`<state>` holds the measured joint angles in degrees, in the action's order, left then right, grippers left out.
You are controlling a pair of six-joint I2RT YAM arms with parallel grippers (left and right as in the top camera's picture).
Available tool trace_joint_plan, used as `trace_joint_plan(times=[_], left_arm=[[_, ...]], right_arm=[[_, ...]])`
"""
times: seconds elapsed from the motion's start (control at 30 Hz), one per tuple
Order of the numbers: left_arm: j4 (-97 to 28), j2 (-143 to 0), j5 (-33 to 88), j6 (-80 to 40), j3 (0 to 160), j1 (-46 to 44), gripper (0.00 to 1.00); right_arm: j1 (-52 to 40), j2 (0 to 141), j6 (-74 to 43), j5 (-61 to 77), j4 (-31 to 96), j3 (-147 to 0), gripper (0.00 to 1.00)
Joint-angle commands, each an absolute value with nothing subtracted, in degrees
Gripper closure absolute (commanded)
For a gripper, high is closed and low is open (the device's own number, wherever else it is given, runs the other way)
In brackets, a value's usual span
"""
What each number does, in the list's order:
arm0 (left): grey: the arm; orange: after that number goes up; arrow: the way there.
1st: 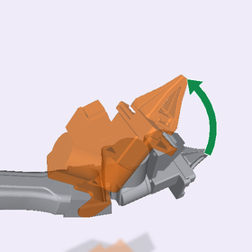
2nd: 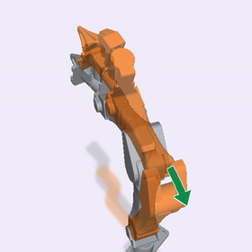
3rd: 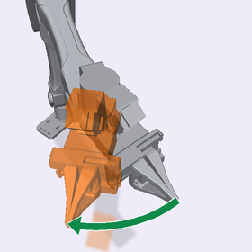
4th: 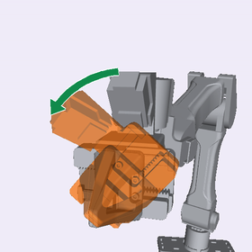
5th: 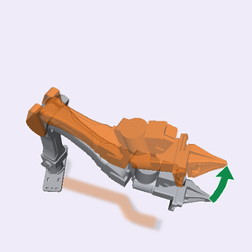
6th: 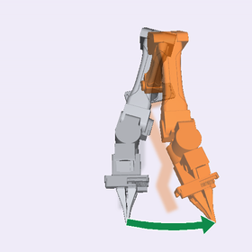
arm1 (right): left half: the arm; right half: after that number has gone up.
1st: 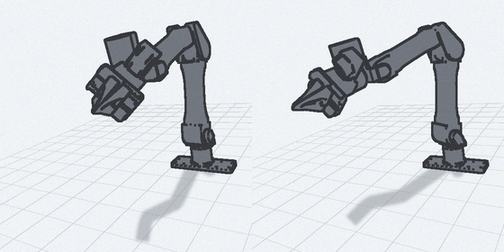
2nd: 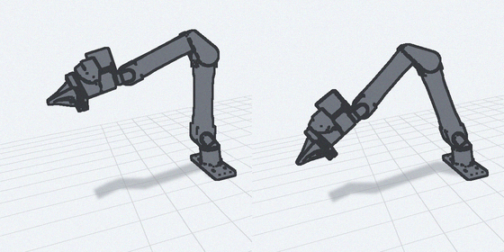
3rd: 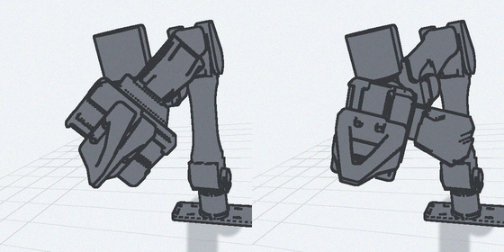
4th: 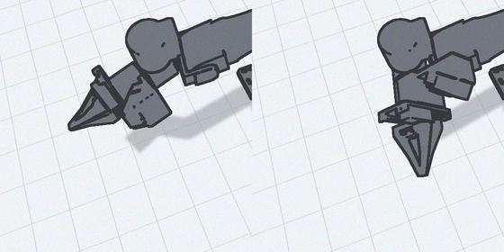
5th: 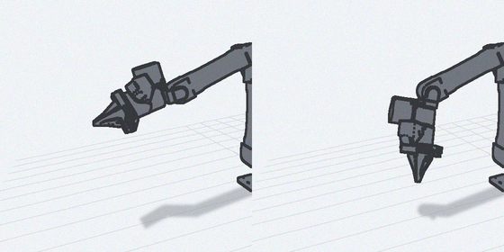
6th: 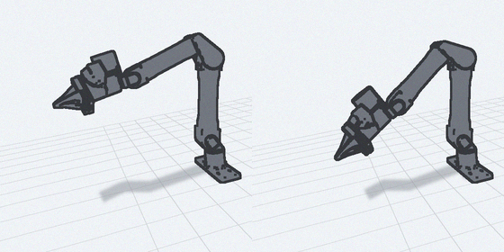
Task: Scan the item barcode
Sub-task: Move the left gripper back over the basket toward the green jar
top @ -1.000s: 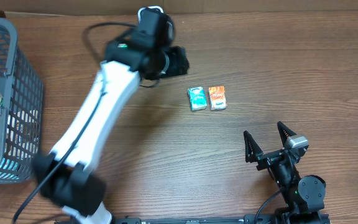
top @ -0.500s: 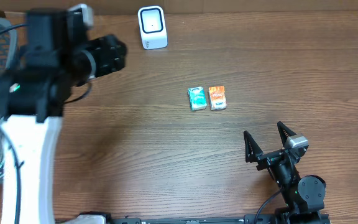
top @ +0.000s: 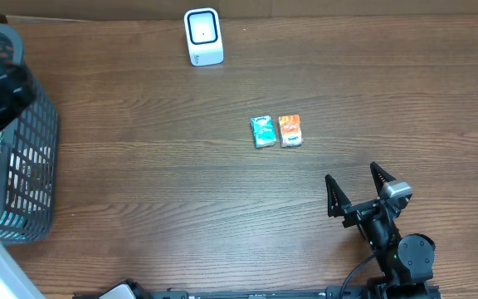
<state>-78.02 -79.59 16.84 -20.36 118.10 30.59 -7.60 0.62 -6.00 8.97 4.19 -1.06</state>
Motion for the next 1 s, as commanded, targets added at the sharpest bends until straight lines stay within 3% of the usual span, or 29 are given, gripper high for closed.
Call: trace_joint_plan(times=[0.0,0.2,0.5,0.7,0.97], left_arm=[[-79.4,-79.7,15.5,-20.4,119.0,37.2,0.22],[-80.4,-82.6,9.6,-21.9,118.7,44.3,0.22],[-77.3,-90.3,2.7,-23.4,118.7,45.1,0.18],[-73.9,-95.7,-1.4,-23.1,118.7,45.1,0.02],[-70.2,-100.9,-1.7,-19.3,118.7,45.0,0.01]], right_arm=[[-7.9,0.2,-6.0,8.6,4.0,-0.4,0.00],[-7.9,0.2,-6.0,8.6,4.0,-0.4,0.00],[-7.9,0.2,-6.0,8.6,4.0,-0.4,0.00],[-7.9,0.2,-6.0,8.6,4.0,-0.4,0.00],[-7.9,0.2,-6.0,8.6,4.0,-0.4,0.00]])
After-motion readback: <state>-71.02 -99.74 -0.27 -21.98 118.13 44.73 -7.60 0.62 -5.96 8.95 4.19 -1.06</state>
